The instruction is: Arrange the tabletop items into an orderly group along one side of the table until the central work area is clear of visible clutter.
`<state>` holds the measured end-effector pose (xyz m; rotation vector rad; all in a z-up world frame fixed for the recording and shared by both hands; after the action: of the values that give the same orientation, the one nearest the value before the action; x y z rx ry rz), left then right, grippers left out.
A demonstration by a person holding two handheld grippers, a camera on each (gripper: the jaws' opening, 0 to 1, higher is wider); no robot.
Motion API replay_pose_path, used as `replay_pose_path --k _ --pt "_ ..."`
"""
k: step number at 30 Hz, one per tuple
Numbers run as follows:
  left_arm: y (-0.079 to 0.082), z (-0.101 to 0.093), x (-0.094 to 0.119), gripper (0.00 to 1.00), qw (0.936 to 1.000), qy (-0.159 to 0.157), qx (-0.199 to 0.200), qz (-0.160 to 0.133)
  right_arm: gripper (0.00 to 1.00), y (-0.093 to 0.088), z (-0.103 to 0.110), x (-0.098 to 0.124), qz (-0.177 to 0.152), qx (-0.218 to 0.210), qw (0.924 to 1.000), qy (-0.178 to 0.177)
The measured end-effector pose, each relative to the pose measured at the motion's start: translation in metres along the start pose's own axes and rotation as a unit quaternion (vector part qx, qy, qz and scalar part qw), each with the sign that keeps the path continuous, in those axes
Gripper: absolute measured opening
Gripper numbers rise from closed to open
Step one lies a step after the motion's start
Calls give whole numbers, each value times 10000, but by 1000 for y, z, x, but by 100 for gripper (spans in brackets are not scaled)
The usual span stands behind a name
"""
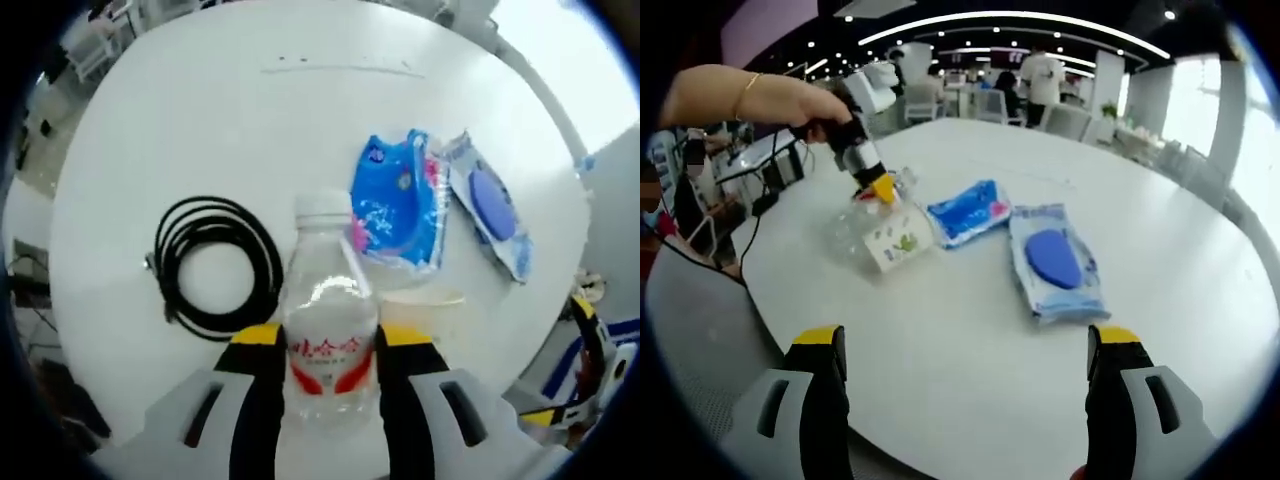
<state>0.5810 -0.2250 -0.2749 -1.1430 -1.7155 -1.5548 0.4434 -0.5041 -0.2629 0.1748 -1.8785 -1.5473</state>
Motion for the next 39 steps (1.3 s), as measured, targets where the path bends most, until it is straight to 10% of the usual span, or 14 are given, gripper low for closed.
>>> replay_pose_path --k 15,39 --pt "4 10 35 32 9883 3 -221 -1512 100 1 2 -1 -28 -1 10000 49" --pt "-25 2 40 33 9610 433 -149 -2728 99 1 2 1 -46 -44 10000 27"
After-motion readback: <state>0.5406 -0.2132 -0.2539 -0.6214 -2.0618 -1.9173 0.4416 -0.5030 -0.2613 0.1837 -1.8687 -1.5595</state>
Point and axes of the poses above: the point that each gripper's makers call its tool centre point, and the gripper's own axes: x roughly backward along the fingers, z roughly to its left, y roughly out of its top, the point moved 8 cm from there along x, roughly backward along the fingers, and after that the axes turned 15 degrees about -z, right-handed, at the moved point
